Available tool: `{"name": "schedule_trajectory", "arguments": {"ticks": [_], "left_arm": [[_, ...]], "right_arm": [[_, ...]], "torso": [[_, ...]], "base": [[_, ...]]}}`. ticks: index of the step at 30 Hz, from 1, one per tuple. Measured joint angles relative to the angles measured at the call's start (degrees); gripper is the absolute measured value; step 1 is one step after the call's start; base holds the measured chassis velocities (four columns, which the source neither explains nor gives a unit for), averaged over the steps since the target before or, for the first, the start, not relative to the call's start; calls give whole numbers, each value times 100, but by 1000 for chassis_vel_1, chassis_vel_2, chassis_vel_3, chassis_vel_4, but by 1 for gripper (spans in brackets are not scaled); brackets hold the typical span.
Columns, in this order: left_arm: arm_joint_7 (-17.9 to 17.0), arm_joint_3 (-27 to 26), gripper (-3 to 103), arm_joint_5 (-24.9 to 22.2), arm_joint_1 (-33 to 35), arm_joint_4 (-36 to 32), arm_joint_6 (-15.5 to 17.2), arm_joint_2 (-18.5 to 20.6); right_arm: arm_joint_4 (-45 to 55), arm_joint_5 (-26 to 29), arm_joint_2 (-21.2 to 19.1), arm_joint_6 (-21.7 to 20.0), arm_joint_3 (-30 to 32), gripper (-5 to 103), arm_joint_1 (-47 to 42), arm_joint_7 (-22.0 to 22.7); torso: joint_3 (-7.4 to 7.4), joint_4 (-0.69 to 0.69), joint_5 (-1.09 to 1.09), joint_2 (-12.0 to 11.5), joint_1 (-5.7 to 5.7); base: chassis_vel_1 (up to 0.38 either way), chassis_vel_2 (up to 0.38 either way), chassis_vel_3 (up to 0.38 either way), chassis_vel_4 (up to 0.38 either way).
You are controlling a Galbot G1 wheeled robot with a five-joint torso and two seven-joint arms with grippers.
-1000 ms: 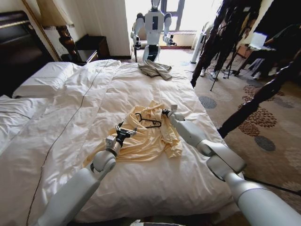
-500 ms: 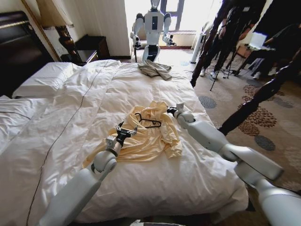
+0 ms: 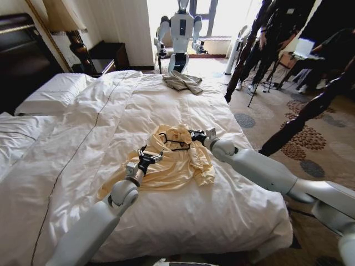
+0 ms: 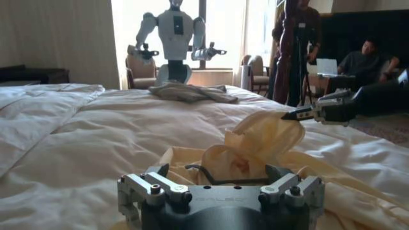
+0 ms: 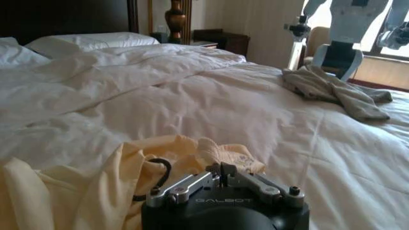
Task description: Pick up the clothes from the bed and hang them on the clothes hanger.
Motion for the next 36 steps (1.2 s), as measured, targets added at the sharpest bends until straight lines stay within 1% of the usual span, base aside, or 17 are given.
{"name": "schedule_trajectory", "arguments": {"ticks": [3,6,8,9,11,12,13,14,18,19,22,26,30,31,33,34,36], "left_arm": [[-26,-18,100,-1,15,-27,2,16],[-49,-58,100,-4,52,-63,4,29],[-67,-77,100,-7,75,-86,6,31],[-67,-77,100,-7,75,-86,6,31],[-65,-45,100,-11,37,-73,7,19],[-65,-45,100,-11,37,-73,7,19],[-51,-26,100,-11,26,-58,7,13],[-45,-17,100,-11,25,-51,7,8],[-49,-14,100,-18,30,-80,9,27],[-49,-14,100,-18,30,-80,9,27],[-67,-59,100,-19,79,-123,11,51],[-73,-78,100,-19,110,-145,11,67],[-78,-79,100,-19,112,-171,12,69],[-78,-79,100,-19,112,-171,12,69],[-79,-79,100,-20,112,-173,12,59],[-79,-79,100,-20,112,-173,12,59],[-79,-68,100,-17,112,-176,13,42]], "right_arm": [[272,69,-56,-40,-133,0,134,38],[564,147,-246,-131,-281,0,249,26],[917,211,-574,-224,-447,0,307,-30],[917,211,-574,-224,-447,0,307,-30],[1395,236,-998,-266,-651,0,312,-114],[1395,236,-998,-266,-651,0,312,-114],[1747,250,-1243,-307,-790,0,262,-151],[2030,248,-1346,-319,-869,0,107,-123],[2295,243,-1346,-363,-976,0,-129,9],[2295,243,-1346,-363,-976,0,-129,9],[2458,157,-1383,-420,-1252,0,-227,29],[2545,125,-1459,-501,-1331,0,-295,98],[2769,107,-1843,-712,-1364,0,-379,159],[2769,107,-1843,-712,-1364,0,-379,159],[2877,65,-2173,-754,-1342,0,-425,122],[2877,65,-2173,-754,-1342,0,-425,122],[3028,47,-2505,-802,-1328,0,-437,-17]], "torso": [[0,1,-1,0,0],[0,2,-2,0,0],[0,2,-1,0,0],[0,2,-1,0,0],[0,-3,0,0,0],[0,-3,0,0,0],[-1,-4,0,0,0],[-1,-3,0,0,0],[-1,0,-2,0,1],[-1,0,-2,0,1],[-1,-1,-1,0,0],[-1,1,-1,0,0],[-1,0,0,0,1],[-1,0,0,0,1],[-1,-1,0,0,0],[-1,-1,0,0,0],[-1,-1,0,0,0]], "base": [[0,0,0,0],[0,0,0,0],[0,0,0,0],[0,0,0,0],[0,0,0,0],[0,0,0,0],[0,0,0,0],[0,0,0,0],[0,0,0,0],[0,0,0,0],[0,0,0,0],[0,0,0,0],[0,0,0,0],[0,0,0,0],[0,0,0,0],[0,0,0,0],[0,0,0,0]]}}
